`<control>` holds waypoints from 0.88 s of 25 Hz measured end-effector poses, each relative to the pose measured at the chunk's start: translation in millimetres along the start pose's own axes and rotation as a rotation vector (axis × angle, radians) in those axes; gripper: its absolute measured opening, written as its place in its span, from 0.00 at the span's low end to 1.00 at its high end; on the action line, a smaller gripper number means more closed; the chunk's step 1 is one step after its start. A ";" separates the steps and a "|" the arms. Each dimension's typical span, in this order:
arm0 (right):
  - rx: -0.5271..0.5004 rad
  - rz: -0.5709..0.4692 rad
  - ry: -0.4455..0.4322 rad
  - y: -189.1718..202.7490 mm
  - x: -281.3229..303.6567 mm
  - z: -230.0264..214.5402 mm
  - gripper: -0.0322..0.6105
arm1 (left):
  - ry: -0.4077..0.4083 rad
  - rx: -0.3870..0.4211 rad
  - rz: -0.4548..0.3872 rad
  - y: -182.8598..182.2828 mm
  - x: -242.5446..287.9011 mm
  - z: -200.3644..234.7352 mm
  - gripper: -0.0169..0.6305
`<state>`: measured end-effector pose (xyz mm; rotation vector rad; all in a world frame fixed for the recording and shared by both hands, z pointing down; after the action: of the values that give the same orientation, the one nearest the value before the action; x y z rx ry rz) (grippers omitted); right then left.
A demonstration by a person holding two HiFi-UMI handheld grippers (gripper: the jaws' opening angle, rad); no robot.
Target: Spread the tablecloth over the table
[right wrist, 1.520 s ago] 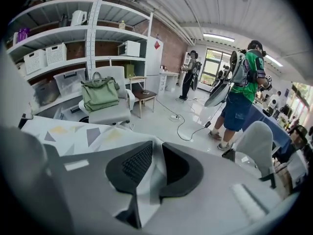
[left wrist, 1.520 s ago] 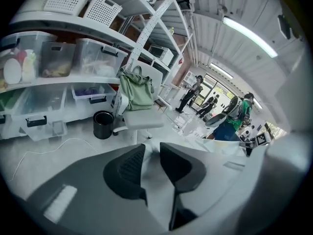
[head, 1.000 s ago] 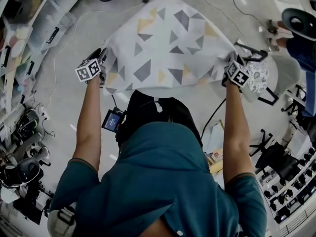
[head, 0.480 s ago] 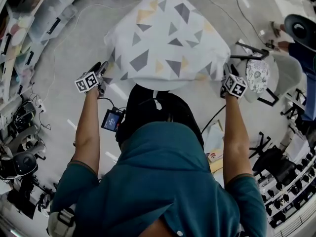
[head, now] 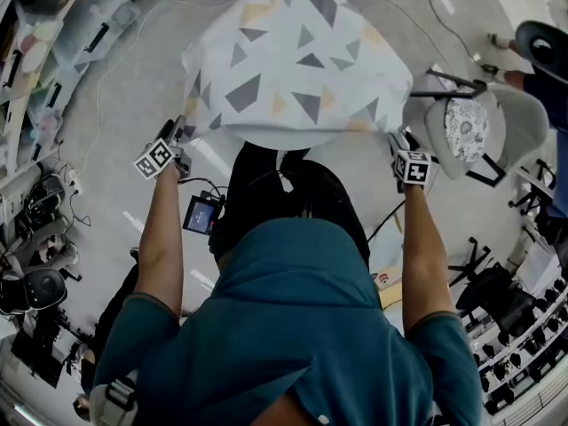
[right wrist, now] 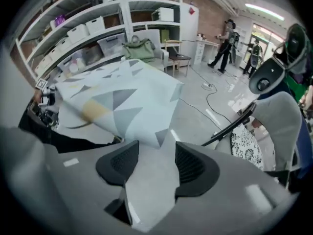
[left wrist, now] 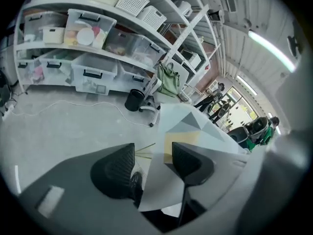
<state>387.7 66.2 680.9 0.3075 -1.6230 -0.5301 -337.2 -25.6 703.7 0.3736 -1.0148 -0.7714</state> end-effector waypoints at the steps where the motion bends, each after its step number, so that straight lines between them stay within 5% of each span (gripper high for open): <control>1: -0.037 0.023 -0.019 5.3 1.1 0.2 0.39 | -0.012 0.026 0.004 1.4 -3.8 0.7 0.39; 5: -0.098 0.035 -0.108 7.8 7.4 1.6 0.43 | 0.001 0.064 -0.015 7.7 -13.6 3.3 0.37; 11: -0.200 0.038 -0.222 2.7 31.8 -4.2 0.51 | 0.158 -0.168 -0.128 25.6 -21.2 8.8 0.43; 14: -0.200 0.022 -0.235 -1.6 34.9 1.7 0.49 | 0.203 -0.190 -0.141 34.2 -24.3 5.1 0.43; 16: -0.187 -0.003 -0.180 -1.2 29.1 0.2 0.40 | 0.204 -0.164 -0.140 34.7 -24.1 1.7 0.41; 18: -0.181 -0.051 -0.087 -2.2 14.7 -4.0 0.14 | 0.180 -0.142 -0.148 31.5 -25.3 0.7 0.40; 22: -0.132 -0.163 -0.008 -14.3 -23.0 -0.3 0.09 | 0.101 -0.138 -0.175 22.8 -37.7 6.7 0.22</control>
<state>389.3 65.3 653.9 0.3414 -1.5702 -0.7603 -345.2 17.9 697.6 0.3817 -0.8360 -0.9654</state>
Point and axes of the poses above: the fingertips, and each gripper's own axes: x forward along the fingers, z to its left, y out of its underside, the point moved 9 cm from there along -x, backward along the fingers, and after that the axes turned 7 degrees about -z, right-handed, at the moved point
